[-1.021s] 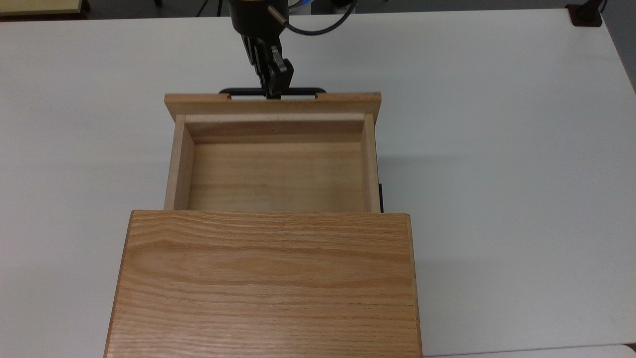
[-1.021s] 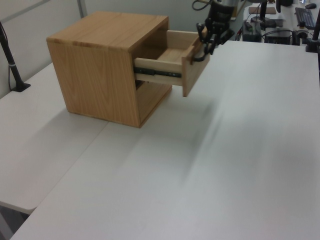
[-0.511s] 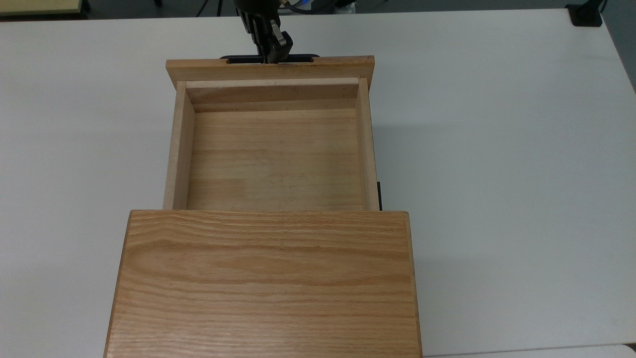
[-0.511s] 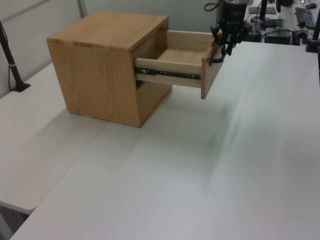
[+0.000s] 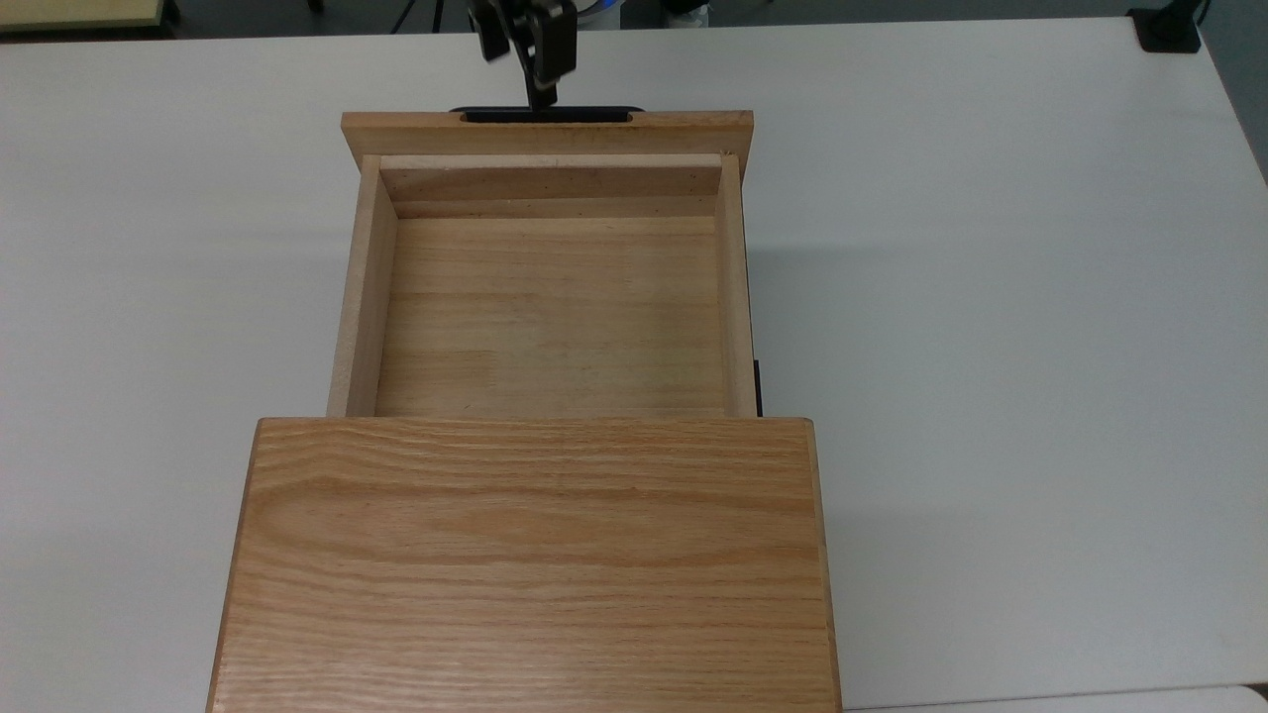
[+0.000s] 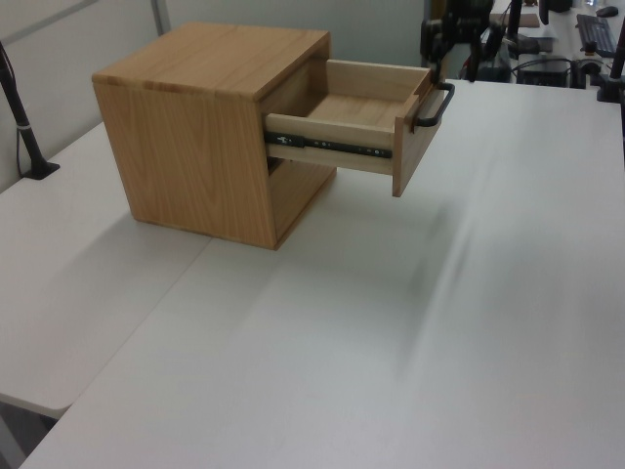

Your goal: Open the drawer by sliding it

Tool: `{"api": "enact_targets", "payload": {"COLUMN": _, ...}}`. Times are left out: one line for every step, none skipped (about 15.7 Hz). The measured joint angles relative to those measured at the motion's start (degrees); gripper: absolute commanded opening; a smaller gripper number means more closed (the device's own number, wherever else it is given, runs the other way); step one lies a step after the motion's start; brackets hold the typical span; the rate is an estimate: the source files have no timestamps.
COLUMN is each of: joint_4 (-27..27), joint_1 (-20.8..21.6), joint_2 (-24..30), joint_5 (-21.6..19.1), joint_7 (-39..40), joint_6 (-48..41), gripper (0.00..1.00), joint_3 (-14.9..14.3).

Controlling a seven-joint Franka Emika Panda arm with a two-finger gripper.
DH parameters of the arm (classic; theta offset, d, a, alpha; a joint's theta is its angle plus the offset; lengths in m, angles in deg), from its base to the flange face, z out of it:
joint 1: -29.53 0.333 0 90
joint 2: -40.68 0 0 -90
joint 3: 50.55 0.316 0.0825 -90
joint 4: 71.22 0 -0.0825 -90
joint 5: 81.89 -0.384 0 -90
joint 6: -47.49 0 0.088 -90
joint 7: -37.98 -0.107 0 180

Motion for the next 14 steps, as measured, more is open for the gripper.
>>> {"api": "enact_targets", "payload": {"joint_4": -0.53, "joint_1": 0.00, "joint_2": 0.37, "joint_5": 0.00, "joint_7": 0.34, "joint_6": -0.61, "gripper": 1.00, "joint_3": 0.00}}
{"api": "enact_targets", "payload": {"joint_4": -1.17, "joint_1": 0.03, "joint_2": 0.63, "joint_5": 0.05, "joint_7": 1.00, "joint_6": -1.82, "gripper": 1.00, "joint_3": 0.01}}
{"api": "enact_targets", "payload": {"joint_4": -1.87, "joint_1": 0.13, "joint_2": 0.92, "joint_5": 0.10, "joint_7": 2.59, "joint_6": -3.31, "gripper": 1.00, "joint_3": 0.02}}
{"api": "enact_targets", "payload": {"joint_4": -2.40, "joint_1": 0.27, "joint_2": 1.33, "joint_5": 0.10, "joint_7": 4.64, "joint_6": -4.54, "gripper": 1.00, "joint_3": 0.06}}
{"api": "enact_targets", "payload": {"joint_4": -2.76, "joint_1": 0.37, "joint_2": 1.92, "joint_5": 0.10, "joint_7": 6.88, "joint_6": -5.43, "gripper": 1.00, "joint_3": 0.10}}
{"api": "enact_targets", "payload": {"joint_4": -2.89, "joint_1": 0.43, "joint_2": 2.53, "joint_5": 0.06, "joint_7": 9.05, "joint_6": -5.86, "gripper": 1.00, "joint_3": 0.14}}
{"api": "enact_targets", "payload": {"joint_4": -2.89, "joint_1": 0.53, "joint_2": 3.06, "joint_5": 0.04, "joint_7": 11.62, "joint_6": -6.05, "gripper": 1.00, "joint_3": 0.15}}
{"api": "enact_targets", "payload": {"joint_4": -2.88, "joint_1": 0.83, "joint_2": 3.46, "joint_5": 0.04, "joint_7": 15.11, "joint_6": -6.23, "gripper": 1.00, "joint_3": 0.12}}
{"api": "enact_targets", "payload": {"joint_4": -2.88, "joint_1": 1.40, "joint_2": 3.74, "joint_5": 0.04, "joint_7": 19.86, "joint_6": -6.59, "gripper": 1.00, "joint_3": -0.01}}
{"api": "enact_targets", "payload": {"joint_4": -2.87, "joint_1": 2.18, "joint_2": 3.96, "joint_5": 0.06, "joint_7": 25.64, "joint_6": -7.33, "gripper": 1.00, "joint_3": -0.41}}
{"api": "enact_targets", "payload": {"joint_4": -2.87, "joint_1": 2.99, "joint_2": 4.08, "joint_5": 0.07, "joint_7": 31.87, "joint_6": -8.26, "gripper": 1.00, "joint_3": -1.19}}
{"api": "enact_targets", "payload": {"joint_4": -2.86, "joint_1": 3.57, "joint_2": 4.09, "joint_5": 0.07, "joint_7": 37.83, "joint_6": -8.83, "gripper": 1.00, "joint_3": -2.23}}
{"api": "enact_targets", "payload": {"joint_4": -2.83, "joint_1": 3.79, "joint_2": 4.05, "joint_5": 0.08, "joint_7": 43.09, "joint_6": -9.00, "gripper": 1.00, "joint_3": -3.29}}
{"api": "enact_targets", "payload": {"joint_4": -2.81, "joint_1": 3.90, "joint_2": 3.98, "joint_5": 0.29, "joint_7": 47.06, "joint_6": -9.01, "gripper": 1.00, "joint_3": -4.23}}
